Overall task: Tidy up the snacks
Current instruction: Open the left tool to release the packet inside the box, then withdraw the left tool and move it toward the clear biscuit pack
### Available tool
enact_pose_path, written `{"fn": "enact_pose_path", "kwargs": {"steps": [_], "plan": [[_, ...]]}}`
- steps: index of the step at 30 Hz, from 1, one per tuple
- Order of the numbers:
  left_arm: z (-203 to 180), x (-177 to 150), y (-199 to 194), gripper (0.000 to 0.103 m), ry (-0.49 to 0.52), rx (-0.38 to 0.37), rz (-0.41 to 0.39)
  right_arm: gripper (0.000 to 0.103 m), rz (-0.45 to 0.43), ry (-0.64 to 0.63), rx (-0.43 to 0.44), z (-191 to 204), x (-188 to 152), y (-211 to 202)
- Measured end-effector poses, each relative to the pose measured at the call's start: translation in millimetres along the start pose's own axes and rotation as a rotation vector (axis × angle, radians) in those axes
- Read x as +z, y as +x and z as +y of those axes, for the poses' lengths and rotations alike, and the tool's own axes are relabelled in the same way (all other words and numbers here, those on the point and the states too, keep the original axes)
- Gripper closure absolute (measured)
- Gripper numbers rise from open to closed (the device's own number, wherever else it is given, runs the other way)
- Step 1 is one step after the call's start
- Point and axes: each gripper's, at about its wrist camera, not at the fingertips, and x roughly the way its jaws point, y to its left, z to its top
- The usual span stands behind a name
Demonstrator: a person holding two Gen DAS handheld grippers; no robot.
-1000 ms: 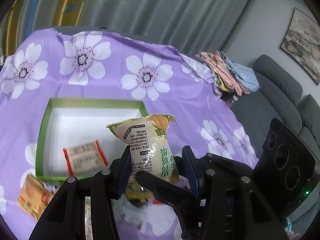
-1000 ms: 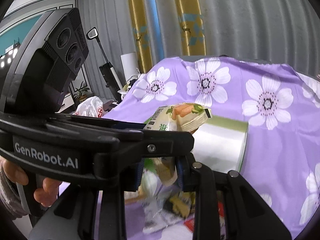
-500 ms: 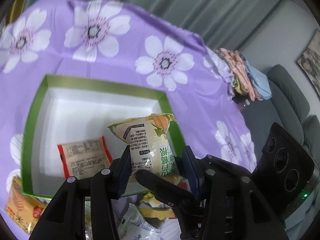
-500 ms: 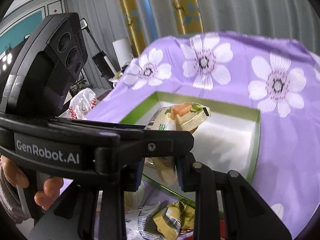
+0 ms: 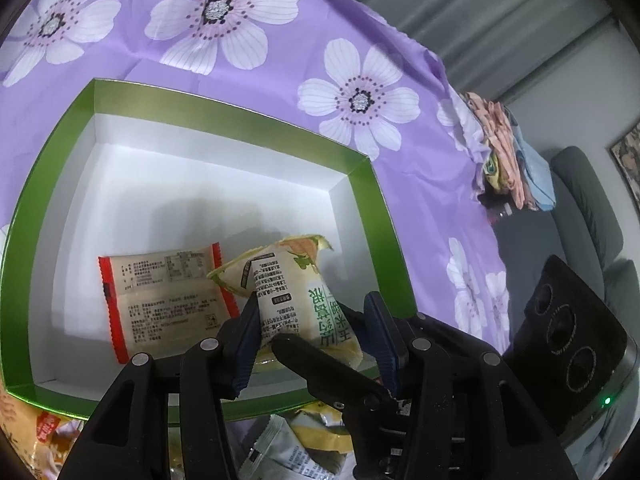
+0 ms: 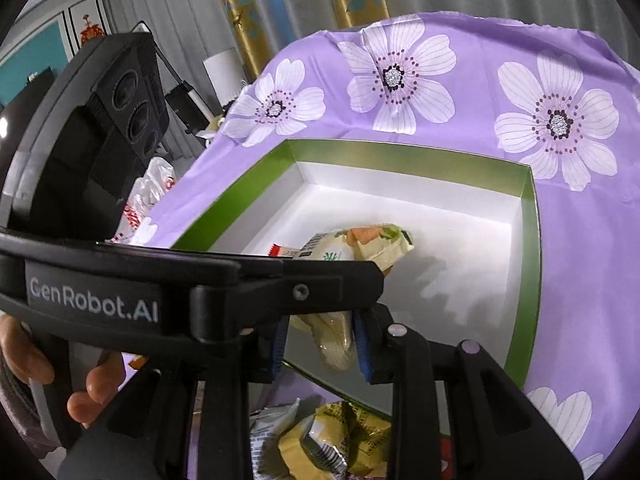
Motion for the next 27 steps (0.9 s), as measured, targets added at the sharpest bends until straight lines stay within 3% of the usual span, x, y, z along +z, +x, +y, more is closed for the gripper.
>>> {"fn": "enact_pose_path", "kwargs": {"steps": [2,4,6,16,20,27], "plan": [[2.4,0.1,1.7,0.053,-0.014,0.010,0.006,0.062,-0.017,0.000,-0.035,-1.2,0.5,-4.2],[5.8,1.2,0.9,0.034,-0.025,0.023,0.005,0.055,-0.036,0.008,-0.042,-5.1,0.4,-11.5],[9.0,2.0,-5.6,0.025,-0.039,0.028,-0.017,0.045,-0.057,0.015,-0.056,-9.2,0.0,-20.4],[-0.2,-9.9,-56.1,0.024,0.006,0.077,-0.116,0.040,-0.103,0.043,-0.077,-13.1,-18.2,-65.1],[-3.2,-26.2,-74.4,0.016,0.015,0.116,-0.138,0.039,-0.102,0.047,-0.061,-3.7,-32.5,-79.2],[-2.7,-62.8,-106.7,0.016,0.005,0.171,-0.167,0.038,-0.097,0.031,-0.037,15.1,-53.3,-100.2]]}}
